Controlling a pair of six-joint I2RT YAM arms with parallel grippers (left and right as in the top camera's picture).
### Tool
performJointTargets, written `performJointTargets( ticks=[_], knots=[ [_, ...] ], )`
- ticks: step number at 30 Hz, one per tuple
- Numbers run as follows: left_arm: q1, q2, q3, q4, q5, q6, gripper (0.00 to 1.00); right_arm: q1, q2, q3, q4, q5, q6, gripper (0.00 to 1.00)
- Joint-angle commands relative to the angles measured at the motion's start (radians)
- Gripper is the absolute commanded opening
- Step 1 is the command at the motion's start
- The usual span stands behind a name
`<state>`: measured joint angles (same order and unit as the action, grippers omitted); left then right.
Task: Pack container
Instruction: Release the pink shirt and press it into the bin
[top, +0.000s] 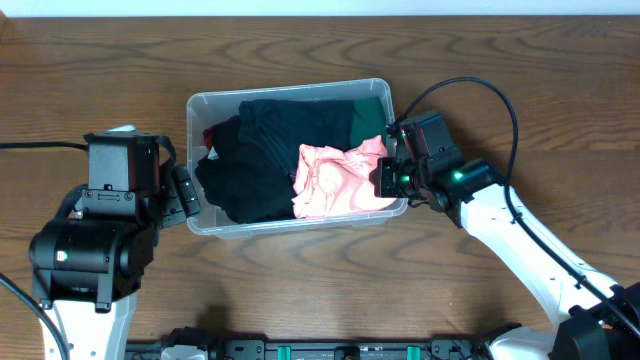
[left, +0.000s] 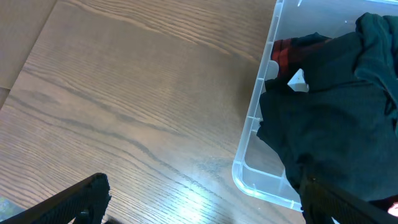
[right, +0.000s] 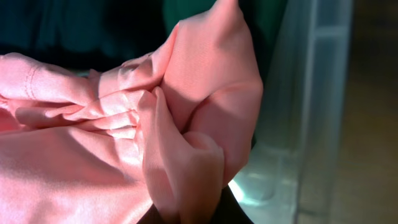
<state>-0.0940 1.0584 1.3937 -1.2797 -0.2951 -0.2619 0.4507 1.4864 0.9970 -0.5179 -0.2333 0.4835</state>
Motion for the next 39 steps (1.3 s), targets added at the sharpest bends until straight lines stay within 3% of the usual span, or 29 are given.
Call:
performJointTargets(
  ticks=[1,2,6,13,22,32,39],
  knots=[
    [0.004,-0.001,0.003,-0.003,-0.013,-0.005,0.98,0.009,-0.003,0.004,0.030,0.055,-0.117,0.24],
    [0.004,-0.001,0.003,-0.003,-0.013,-0.005,0.98,0.009,-0.012,0.004,0.045,0.021,-0.130,0.35],
    [0.004,-0.001,0.003,-0.003,-0.013,-0.005,0.98,0.009,-0.067,0.005,0.103,-0.048,-0.133,0.63],
    [0.004,-0.001,0.003,-0.003,-0.013,-0.005,0.98,0.006,-0.254,0.019,0.136,-0.017,-0.133,0.99],
    [0.004,-0.001,0.003,-0.003,-0.013,-0.005,0.98,0.006,-0.472,0.019,0.125,0.161,-0.339,0.99],
    [0.004,-0.001,0.003,-0.003,-0.013,-0.005,0.98,0.006,-0.542,0.019,0.067,0.166,-0.353,0.99],
    [0.004,-0.001,0.003,-0.003,-0.013,-0.005,0.98,0.001,-0.579,0.019,-0.024,0.422,-0.410,0.99]
  ],
)
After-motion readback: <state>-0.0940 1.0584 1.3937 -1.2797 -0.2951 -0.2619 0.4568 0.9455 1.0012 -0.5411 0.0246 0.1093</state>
